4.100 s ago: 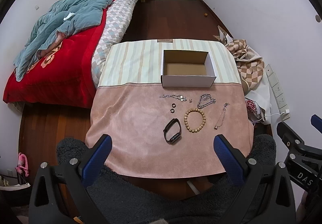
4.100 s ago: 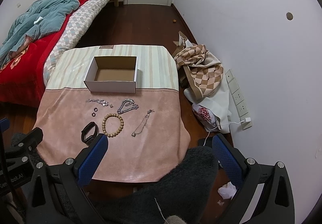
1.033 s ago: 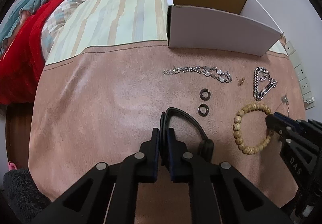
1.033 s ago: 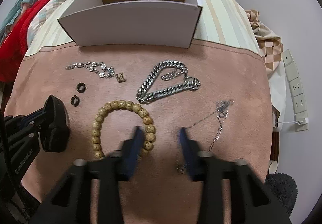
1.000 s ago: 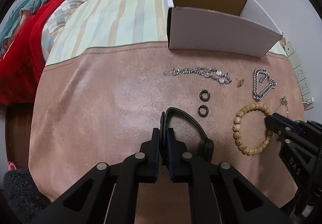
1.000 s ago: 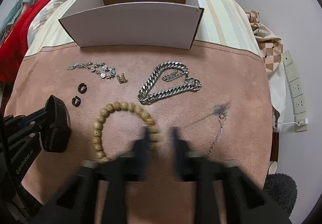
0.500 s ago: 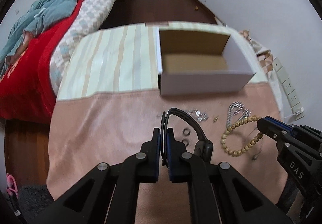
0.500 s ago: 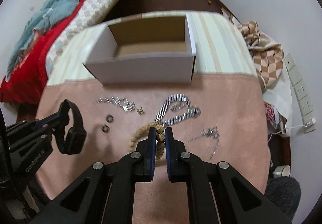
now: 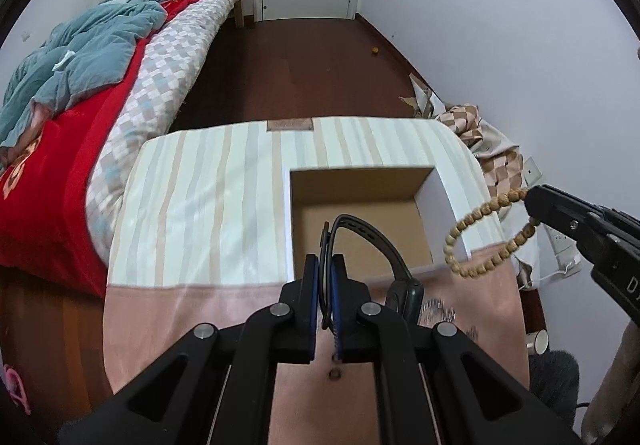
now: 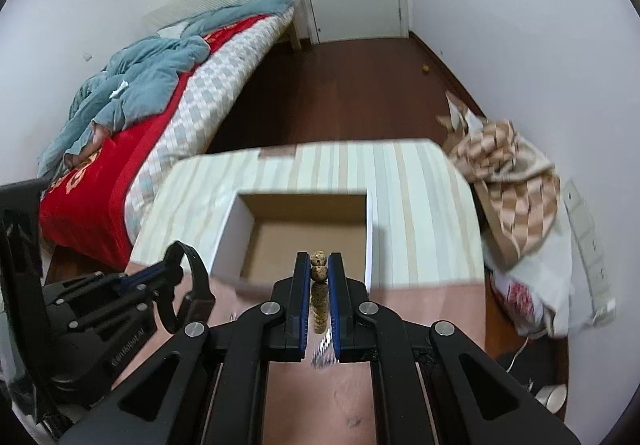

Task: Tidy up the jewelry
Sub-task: 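Carry both held items into the white cardboard box and open both grippers, then lift both grippers out of the box back over the table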

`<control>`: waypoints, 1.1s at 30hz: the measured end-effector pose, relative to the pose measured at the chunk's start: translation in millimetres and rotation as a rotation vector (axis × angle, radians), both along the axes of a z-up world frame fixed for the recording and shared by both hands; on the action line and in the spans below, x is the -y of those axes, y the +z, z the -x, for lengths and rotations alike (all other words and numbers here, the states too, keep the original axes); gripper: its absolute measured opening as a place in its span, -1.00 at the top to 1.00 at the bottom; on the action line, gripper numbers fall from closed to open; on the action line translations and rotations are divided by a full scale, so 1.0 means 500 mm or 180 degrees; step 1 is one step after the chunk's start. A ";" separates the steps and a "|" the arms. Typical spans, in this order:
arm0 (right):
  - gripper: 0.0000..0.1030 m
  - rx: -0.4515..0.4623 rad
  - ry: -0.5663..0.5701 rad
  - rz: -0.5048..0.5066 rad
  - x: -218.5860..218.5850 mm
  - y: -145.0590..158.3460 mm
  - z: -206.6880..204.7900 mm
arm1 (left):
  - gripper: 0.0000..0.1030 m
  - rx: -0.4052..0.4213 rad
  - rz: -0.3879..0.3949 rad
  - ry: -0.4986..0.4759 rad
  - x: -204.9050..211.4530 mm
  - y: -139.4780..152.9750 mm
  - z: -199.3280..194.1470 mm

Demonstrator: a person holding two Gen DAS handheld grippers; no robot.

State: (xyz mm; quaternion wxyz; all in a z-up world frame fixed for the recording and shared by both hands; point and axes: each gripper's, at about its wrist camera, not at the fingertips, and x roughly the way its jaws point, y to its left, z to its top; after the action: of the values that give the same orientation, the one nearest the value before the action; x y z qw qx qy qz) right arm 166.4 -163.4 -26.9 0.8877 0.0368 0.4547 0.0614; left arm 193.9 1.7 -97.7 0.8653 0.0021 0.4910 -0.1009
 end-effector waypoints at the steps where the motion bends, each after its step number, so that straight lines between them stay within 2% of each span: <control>1: 0.83 -0.0001 0.0033 0.0022 -0.002 0.000 -0.019 | 0.94 -0.0023 0.0017 -0.0009 0.001 -0.003 -0.019; 4: 0.83 -0.0078 0.0108 0.0042 -0.014 -0.020 -0.074 | 0.94 -0.0139 0.0052 -0.0026 0.003 -0.022 -0.067; 10: 0.83 -0.0355 0.0197 0.0004 -0.025 -0.098 -0.162 | 0.92 -0.0468 0.0190 -0.0032 -0.002 -0.083 -0.151; 12: 0.83 -0.0423 0.0225 -0.0006 -0.027 -0.120 -0.182 | 0.80 -0.0580 0.0186 -0.0013 -0.001 -0.097 -0.171; 15: 0.82 -0.0493 0.0289 -0.0030 -0.031 -0.143 -0.201 | 0.73 -0.0739 0.0235 0.0043 -0.001 -0.114 -0.190; 17: 0.82 -0.0602 0.0361 -0.0103 -0.032 -0.158 -0.212 | 0.73 -0.0747 0.0301 0.0076 -0.003 -0.113 -0.195; 19: 0.81 -0.0690 0.0403 -0.0117 -0.035 -0.172 -0.220 | 0.56 -0.0724 0.0316 0.0102 -0.004 -0.108 -0.196; 20: 0.81 -0.0732 0.0398 -0.0118 -0.034 -0.178 -0.223 | 0.24 -0.0709 0.0315 0.0107 -0.003 -0.104 -0.197; 21: 0.80 -0.0758 0.0395 -0.0119 -0.032 -0.180 -0.223 | -0.18 -0.0683 0.0302 0.0125 -0.003 -0.099 -0.195; 22: 0.76 -0.0781 0.0379 -0.0129 -0.028 -0.183 -0.223 | -0.33 -0.0641 0.0329 0.0128 -0.004 -0.092 -0.193; 23: 0.61 -0.0785 0.0351 -0.0138 -0.023 -0.184 -0.223 | -0.46 -0.0621 0.0324 0.0140 -0.005 -0.088 -0.195; 24: 0.39 -0.0780 0.0324 -0.0141 -0.017 -0.181 -0.221 | -0.47 -0.0599 0.0262 0.0170 -0.006 -0.083 -0.193; 26: 0.09 -0.0759 0.0244 -0.0148 -0.004 -0.178 -0.214 | -0.51 -0.0560 0.0195 0.0186 -0.007 -0.077 -0.194; 27: 0.01 -0.0743 0.0206 -0.0133 0.003 -0.174 -0.211 | -0.67 -0.0530 0.0153 0.0218 -0.011 -0.075 -0.192; 29: -0.01 -0.0723 0.0125 -0.0009 0.009 -0.173 -0.201 | -0.87 -0.0475 0.0059 0.0262 -0.017 -0.073 -0.187; 31: -0.21 -0.0747 0.0038 0.0152 0.013 -0.178 -0.191 | -0.89 -0.0426 -0.0056 0.0316 -0.024 -0.077 -0.178; 33: -0.72 -0.0786 -0.0035 0.0313 0.013 -0.190 -0.178 | -1.00 -0.0366 -0.0164 0.0359 -0.030 -0.082 -0.168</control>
State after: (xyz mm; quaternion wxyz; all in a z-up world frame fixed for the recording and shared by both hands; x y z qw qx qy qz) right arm 255.5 -169.9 -121.9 0.8260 0.0030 0.5628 0.0291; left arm 277.9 16.5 -138.9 0.8397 -0.0092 0.5416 -0.0392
